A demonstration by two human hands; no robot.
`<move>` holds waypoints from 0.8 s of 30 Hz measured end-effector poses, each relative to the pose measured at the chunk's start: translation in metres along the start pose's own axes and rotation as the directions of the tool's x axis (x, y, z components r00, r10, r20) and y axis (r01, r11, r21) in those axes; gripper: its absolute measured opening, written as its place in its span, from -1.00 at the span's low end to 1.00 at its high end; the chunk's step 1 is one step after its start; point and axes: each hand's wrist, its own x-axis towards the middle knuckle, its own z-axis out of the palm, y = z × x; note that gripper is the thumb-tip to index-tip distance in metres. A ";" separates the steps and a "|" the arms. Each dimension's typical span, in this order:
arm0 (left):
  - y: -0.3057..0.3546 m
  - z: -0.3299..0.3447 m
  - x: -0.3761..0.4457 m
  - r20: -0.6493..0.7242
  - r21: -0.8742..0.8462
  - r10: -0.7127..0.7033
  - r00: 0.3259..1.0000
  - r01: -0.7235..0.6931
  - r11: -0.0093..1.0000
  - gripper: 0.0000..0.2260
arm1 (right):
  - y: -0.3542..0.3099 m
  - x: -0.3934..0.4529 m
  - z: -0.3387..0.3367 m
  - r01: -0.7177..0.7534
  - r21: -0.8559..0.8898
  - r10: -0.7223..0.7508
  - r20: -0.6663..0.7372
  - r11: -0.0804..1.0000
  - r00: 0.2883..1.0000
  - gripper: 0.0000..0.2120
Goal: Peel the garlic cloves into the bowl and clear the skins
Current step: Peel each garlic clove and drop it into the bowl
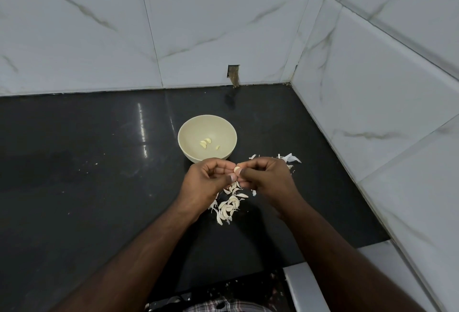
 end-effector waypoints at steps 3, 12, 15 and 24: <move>0.000 0.000 0.001 -0.030 0.063 0.041 0.999 -0.039 0.997 -0.86 | -0.001 -0.001 0.000 -0.048 0.025 0.047 0.025 0.999 0.999 -0.94; -0.004 0.000 0.004 -0.045 0.108 0.064 0.997 -0.058 0.992 -0.85 | -0.002 0.004 0.000 -0.084 -0.034 0.084 0.013 0.996 0.996 -0.93; -0.003 0.001 0.003 -0.045 0.080 0.049 0.998 -0.045 0.996 -0.83 | -0.003 0.005 0.001 -0.077 -0.076 0.077 0.000 0.994 0.997 -0.94; -0.001 0.004 0.002 -0.046 0.033 -0.008 0.999 0.009 0.999 -0.87 | -0.005 0.008 0.001 -0.026 -0.148 0.025 -0.008 0.989 1.000 -0.94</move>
